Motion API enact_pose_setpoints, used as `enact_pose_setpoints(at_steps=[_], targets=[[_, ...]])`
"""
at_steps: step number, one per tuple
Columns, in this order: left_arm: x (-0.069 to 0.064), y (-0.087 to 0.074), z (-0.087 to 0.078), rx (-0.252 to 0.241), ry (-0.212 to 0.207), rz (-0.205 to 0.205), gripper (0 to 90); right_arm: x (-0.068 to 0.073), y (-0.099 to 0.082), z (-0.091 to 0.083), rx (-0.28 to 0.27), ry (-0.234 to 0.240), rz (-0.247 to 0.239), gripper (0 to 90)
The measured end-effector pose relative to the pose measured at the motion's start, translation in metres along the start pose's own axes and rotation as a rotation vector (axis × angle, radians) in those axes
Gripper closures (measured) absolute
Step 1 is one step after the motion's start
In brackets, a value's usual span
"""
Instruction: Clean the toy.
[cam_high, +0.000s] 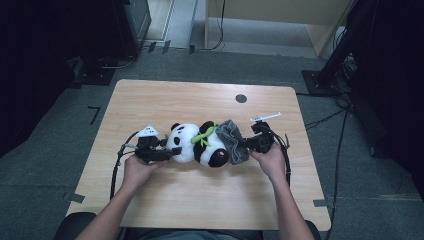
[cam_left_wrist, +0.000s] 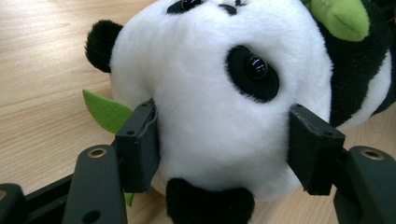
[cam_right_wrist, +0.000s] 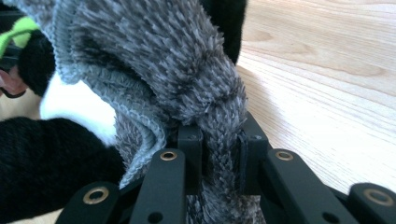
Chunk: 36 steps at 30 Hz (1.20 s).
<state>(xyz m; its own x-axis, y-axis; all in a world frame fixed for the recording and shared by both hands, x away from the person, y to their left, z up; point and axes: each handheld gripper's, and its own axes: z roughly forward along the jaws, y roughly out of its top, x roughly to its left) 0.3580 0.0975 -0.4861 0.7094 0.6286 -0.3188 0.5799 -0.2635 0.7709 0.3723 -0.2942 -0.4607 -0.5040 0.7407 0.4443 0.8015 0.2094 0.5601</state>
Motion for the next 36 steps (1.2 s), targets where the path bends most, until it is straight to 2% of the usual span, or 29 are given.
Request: enact_pose_setpoints(at_steps=[4, 6, 10, 12, 17, 20, 23, 30, 33, 36], targets=[[0.000, 0.000, 0.000, -0.004, -0.001, 0.003, 34.6, -0.007, -0.004, 0.001, 0.036, -0.055, 0.016, 77.0], [0.000, 0.000, 0.000, -0.005, 0.000, 0.003, 34.5, -0.010, -0.006, -0.004, 0.031, -0.071, 0.032, 77.2], [-0.001, 0.000, 0.000, -0.004, 0.004, 0.010, 34.5, -0.013, -0.005, -0.022, -0.008, -0.105, 0.040, 77.6], [-0.002, 0.001, 0.000, 0.001, 0.010, 0.013, 34.3, -0.008, -0.002, -0.035, -0.068, -0.117, 0.033, 78.3], [-0.004, 0.001, -0.001, 0.007, 0.015, 0.024, 34.0, 0.025, 0.016, -0.062, -0.177, -0.106, -0.041, 78.6], [-0.005, 0.001, 0.000, 0.000, 0.018, 0.028, 34.0, 0.050, 0.025, -0.067, -0.192, -0.105, -0.099, 78.5], [-0.005, 0.001, -0.001, -0.005, 0.015, 0.028, 33.8, 0.073, 0.032, -0.066, -0.213, -0.081, -0.137, 78.5], [-0.007, 0.001, 0.000, -0.022, 0.022, 0.031, 33.6, 0.117, 0.047, -0.047, -0.163, -0.058, -0.201, 78.2], [-0.009, 0.000, 0.002, -0.043, 0.029, 0.008, 33.6, 0.131, 0.049, -0.039, -0.137, -0.044, -0.211, 78.6], [-0.011, 0.000, 0.003, -0.046, 0.036, 0.028, 33.4, 0.148, 0.047, -0.030, -0.122, -0.050, -0.238, 78.5]])
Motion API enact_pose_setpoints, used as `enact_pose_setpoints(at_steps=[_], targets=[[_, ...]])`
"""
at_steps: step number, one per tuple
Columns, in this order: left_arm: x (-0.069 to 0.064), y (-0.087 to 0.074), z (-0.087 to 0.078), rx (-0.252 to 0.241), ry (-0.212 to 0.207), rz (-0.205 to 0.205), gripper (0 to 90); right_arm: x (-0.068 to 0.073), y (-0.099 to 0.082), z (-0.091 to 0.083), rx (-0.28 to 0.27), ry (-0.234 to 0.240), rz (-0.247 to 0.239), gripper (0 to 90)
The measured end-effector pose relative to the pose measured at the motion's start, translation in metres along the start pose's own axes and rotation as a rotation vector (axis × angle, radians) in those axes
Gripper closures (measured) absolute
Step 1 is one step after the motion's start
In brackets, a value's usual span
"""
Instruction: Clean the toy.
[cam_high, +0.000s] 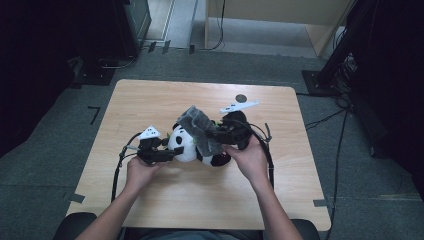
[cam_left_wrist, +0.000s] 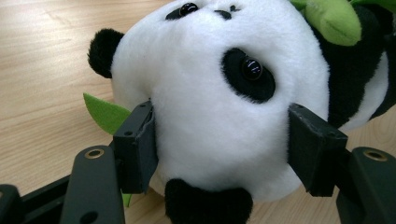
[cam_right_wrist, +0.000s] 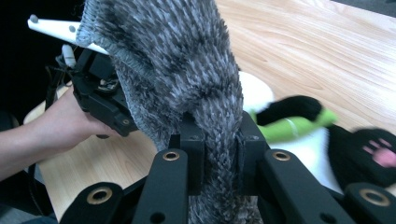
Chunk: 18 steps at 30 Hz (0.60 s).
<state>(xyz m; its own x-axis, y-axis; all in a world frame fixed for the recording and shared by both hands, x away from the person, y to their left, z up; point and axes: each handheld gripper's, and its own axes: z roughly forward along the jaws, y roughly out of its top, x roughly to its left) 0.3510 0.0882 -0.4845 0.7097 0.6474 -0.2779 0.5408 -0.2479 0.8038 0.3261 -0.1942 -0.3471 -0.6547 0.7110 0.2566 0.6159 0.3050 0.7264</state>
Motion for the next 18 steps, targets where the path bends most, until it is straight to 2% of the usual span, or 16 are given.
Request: enact_pose_setpoints(at_steps=[4, 9, 10, 12, 14, 16, 18], targets=[[0.000, 0.000, 0.000, 0.000, -0.005, -0.003, 32.5, 0.013, 0.004, 0.020, 0.036, 0.010, -0.027, 78.4], [-0.002, -0.001, -0.001, 0.000, 0.005, 0.008, 32.5, 0.018, 0.010, 0.051, 0.079, 0.047, -0.006, 78.3], [-0.002, -0.002, -0.001, -0.001, 0.005, 0.007, 32.6, 0.018, 0.011, 0.057, 0.091, 0.053, -0.003, 78.3], [-0.002, -0.002, -0.001, -0.003, 0.008, 0.001, 32.5, 0.017, 0.012, 0.071, 0.125, 0.033, -0.005, 78.3], [-0.002, -0.002, 0.000, -0.009, 0.010, -0.002, 32.5, 0.015, 0.013, 0.079, 0.153, 0.041, 0.016, 78.4], [-0.001, -0.003, 0.000, -0.017, 0.008, -0.015, 32.6, 0.014, 0.012, 0.084, 0.155, 0.032, 0.022, 78.5], [-0.002, -0.004, 0.000, -0.016, 0.015, -0.017, 32.6, 0.012, 0.011, 0.089, 0.163, 0.046, 0.043, 78.3]])
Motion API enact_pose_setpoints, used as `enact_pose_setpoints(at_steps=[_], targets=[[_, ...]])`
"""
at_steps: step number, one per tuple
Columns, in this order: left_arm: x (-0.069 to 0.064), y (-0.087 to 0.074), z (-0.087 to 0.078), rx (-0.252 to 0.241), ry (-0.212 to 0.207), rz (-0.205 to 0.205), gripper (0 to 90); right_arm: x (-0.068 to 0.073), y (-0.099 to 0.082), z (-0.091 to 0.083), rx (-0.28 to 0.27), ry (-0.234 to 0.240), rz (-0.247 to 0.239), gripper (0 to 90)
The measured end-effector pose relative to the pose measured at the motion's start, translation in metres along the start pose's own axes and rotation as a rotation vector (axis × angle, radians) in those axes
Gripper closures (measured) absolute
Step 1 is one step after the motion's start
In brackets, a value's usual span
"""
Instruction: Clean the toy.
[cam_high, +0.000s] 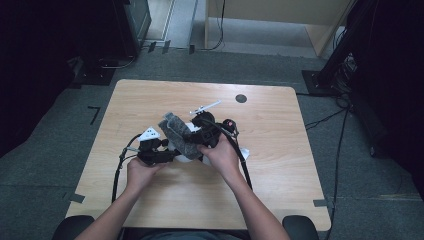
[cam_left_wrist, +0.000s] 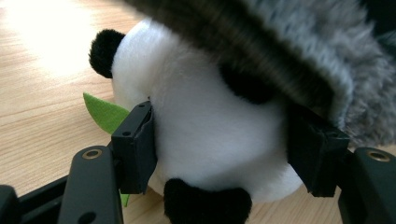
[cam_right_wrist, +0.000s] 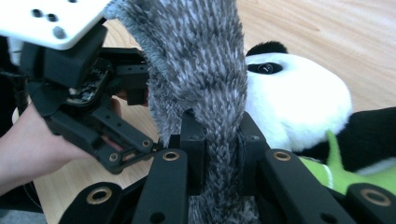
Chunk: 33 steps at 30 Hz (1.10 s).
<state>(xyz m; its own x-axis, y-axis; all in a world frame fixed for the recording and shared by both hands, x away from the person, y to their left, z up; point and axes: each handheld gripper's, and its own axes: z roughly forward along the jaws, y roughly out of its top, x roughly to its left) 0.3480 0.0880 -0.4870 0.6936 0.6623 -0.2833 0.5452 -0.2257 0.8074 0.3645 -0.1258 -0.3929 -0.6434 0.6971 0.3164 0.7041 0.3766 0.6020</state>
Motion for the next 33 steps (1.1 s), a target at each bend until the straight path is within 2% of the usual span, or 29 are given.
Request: enact_pose_setpoints(at_steps=[3, 5, 8, 10, 12, 22, 24, 27, 30, 33], targets=[[-0.003, 0.000, 0.000, 0.002, 0.026, 0.009, 32.7, 0.002, 0.002, 0.009, 0.013, -0.005, -0.004, 77.9], [-0.004, 0.000, 0.001, 0.006, 0.038, 0.012, 32.8, 0.005, 0.003, 0.015, 0.032, -0.027, -0.033, 78.1], [-0.003, -0.001, 0.003, 0.013, 0.046, 0.026, 33.5, 0.004, 0.003, 0.022, 0.050, -0.061, -0.109, 78.4], [-0.003, 0.000, 0.004, 0.014, 0.048, 0.017, 34.8, 0.001, 0.003, 0.022, 0.054, -0.064, -0.118, 78.4], [-0.004, 0.001, 0.005, 0.023, 0.051, 0.027, 36.0, -0.002, 0.002, 0.019, 0.057, -0.078, -0.131, 78.3], [-0.004, 0.002, 0.004, 0.036, 0.030, 0.051, 41.8, -0.023, -0.013, -0.009, 0.033, -0.051, -0.047, 78.1], [-0.003, 0.001, 0.004, 0.035, 0.026, 0.051, 41.9, -0.027, -0.013, -0.015, 0.023, -0.067, -0.031, 78.5], [-0.001, 0.001, 0.004, 0.033, 0.019, 0.042, 41.9, -0.034, -0.015, -0.029, 0.013, -0.122, -0.015, 78.5], [-0.002, 0.000, 0.003, 0.029, 0.022, 0.056, 41.4, -0.046, -0.019, -0.037, 0.018, -0.119, 0.004, 78.4], [-0.001, -0.001, 0.003, 0.021, 0.015, 0.051, 41.2, -0.056, -0.023, -0.046, 0.027, -0.175, 0.029, 78.4]])
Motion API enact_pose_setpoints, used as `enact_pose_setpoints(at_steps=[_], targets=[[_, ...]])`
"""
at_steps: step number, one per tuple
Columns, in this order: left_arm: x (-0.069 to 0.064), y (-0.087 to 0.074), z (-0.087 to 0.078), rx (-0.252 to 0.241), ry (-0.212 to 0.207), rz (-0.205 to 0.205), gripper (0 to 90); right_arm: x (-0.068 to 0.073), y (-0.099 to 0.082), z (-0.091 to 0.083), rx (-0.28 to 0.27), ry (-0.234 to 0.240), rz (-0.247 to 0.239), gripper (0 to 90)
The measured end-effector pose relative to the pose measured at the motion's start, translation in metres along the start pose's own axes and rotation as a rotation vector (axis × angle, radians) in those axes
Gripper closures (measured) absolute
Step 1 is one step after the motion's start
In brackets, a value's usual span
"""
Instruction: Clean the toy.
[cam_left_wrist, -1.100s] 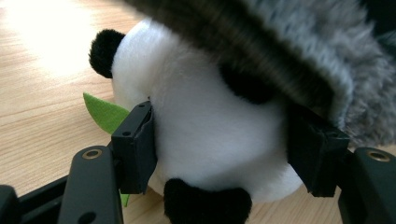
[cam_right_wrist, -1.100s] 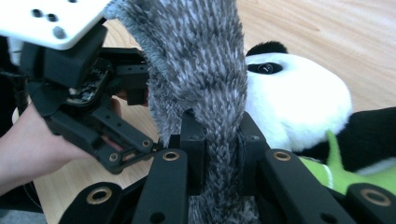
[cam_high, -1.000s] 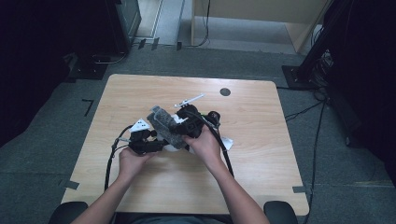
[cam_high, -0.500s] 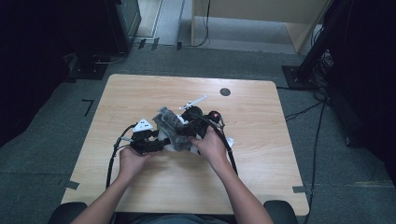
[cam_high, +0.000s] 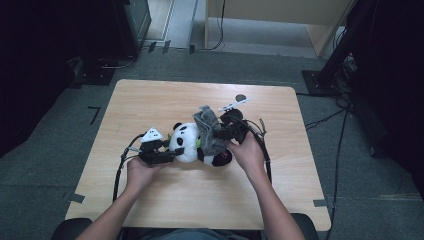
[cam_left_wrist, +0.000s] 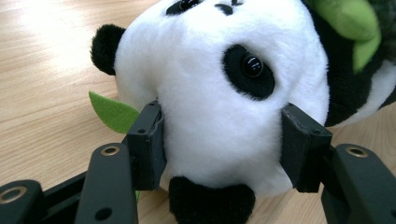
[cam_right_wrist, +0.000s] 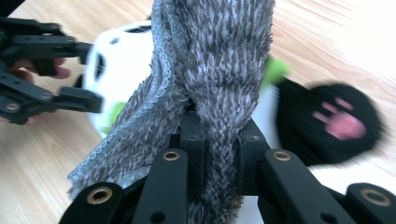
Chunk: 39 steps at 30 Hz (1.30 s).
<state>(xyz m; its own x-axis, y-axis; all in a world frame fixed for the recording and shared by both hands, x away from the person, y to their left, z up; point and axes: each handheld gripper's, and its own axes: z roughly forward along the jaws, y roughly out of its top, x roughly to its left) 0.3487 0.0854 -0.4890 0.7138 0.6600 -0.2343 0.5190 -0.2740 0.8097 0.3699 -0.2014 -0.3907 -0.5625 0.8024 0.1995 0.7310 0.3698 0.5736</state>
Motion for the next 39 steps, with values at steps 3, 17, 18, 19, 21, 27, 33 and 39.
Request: enact_pose_setpoints(at_steps=[3, 17, 18, 19, 21, 27, 33, 39], targets=[[-0.001, 0.000, 0.000, -0.001, 0.002, 0.001, 40.7, -0.012, -0.005, -0.006, -0.005, 0.005, 0.038, 78.6], [0.000, -0.002, -0.001, -0.031, -0.012, -0.023, 36.5, 0.029, 0.020, -0.038, -0.113, 0.168, -0.028, 78.9], [0.000, -0.002, -0.001, -0.033, -0.011, -0.022, 36.5, 0.034, 0.023, -0.036, -0.106, 0.181, -0.038, 78.8], [0.000, -0.002, -0.001, -0.034, -0.011, -0.023, 36.6, 0.039, 0.027, -0.031, -0.101, 0.206, -0.042, 78.8], [-0.001, -0.002, -0.002, -0.035, -0.008, -0.022, 36.8, 0.045, 0.032, -0.023, -0.086, 0.226, -0.041, 78.9], [-0.001, -0.002, -0.001, -0.043, -0.005, -0.024, 36.8, 0.061, 0.039, 0.015, -0.022, 0.259, -0.058, 78.9], [-0.001, -0.002, -0.001, -0.043, -0.001, -0.025, 36.9, 0.064, 0.037, 0.044, 0.033, 0.262, -0.066, 78.5], [-0.004, 0.000, 0.001, -0.009, 0.029, -0.021, 39.3, 0.073, 0.032, 0.066, 0.080, 0.212, -0.154, 78.2]])
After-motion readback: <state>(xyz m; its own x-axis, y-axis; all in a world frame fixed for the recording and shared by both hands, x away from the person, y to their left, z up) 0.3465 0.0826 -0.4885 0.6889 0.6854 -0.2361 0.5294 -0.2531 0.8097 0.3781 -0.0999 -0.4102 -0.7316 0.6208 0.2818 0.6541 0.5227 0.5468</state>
